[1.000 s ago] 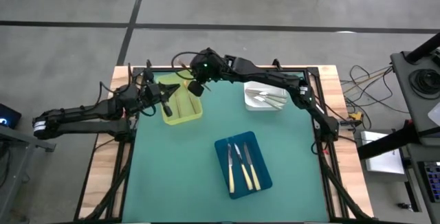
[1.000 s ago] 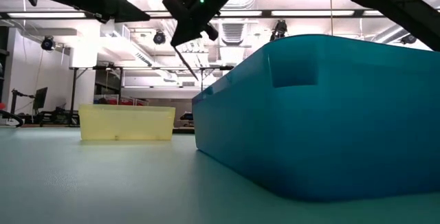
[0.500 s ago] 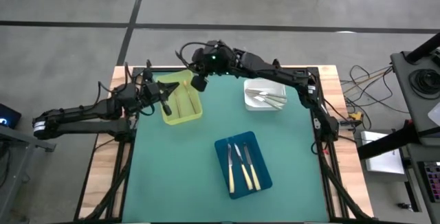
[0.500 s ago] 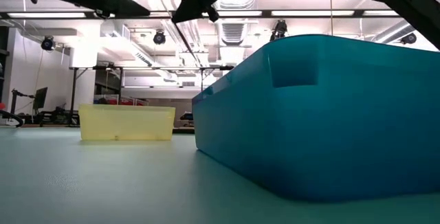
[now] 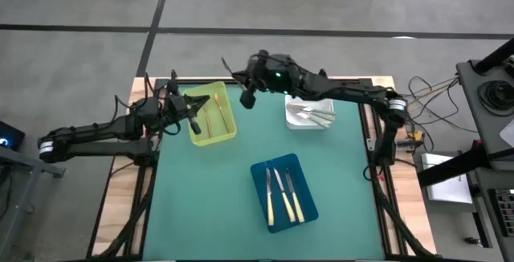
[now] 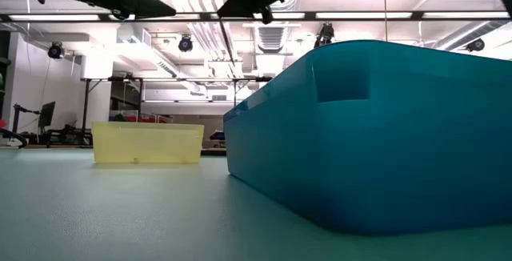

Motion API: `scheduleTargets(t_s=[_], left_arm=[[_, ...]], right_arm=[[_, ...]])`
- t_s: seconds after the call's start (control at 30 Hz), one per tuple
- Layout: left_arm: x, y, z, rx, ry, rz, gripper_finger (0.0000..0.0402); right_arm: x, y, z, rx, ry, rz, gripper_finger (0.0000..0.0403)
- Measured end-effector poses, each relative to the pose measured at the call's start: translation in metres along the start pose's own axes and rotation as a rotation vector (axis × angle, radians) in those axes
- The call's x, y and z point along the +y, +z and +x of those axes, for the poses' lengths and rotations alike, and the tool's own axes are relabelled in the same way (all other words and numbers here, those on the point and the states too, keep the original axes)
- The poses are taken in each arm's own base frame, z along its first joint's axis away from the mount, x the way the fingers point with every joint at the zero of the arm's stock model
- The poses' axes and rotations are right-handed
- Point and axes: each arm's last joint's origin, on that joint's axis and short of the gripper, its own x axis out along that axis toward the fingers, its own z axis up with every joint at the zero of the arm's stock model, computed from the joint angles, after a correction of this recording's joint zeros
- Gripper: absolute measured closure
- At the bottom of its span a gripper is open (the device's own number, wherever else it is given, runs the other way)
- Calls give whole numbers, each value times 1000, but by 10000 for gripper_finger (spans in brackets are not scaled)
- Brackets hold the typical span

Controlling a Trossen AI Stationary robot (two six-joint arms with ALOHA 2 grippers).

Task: Sort silverware by color (type)
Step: Put the gold knife into the yellow bin

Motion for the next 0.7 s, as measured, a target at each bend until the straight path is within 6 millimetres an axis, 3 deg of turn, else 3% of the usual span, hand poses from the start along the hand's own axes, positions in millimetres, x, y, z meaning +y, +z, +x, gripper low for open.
scheduleTargets(t_s=[0.37, 0.7], left_arm=[[-4, -3, 10, 13, -3, -98, 402], [-19, -16, 37, 79, -41, -232, 402]], right_arm=[[5, -42, -34, -225, -16, 56, 394], [12, -73, -52, -372, -5, 145, 394]])
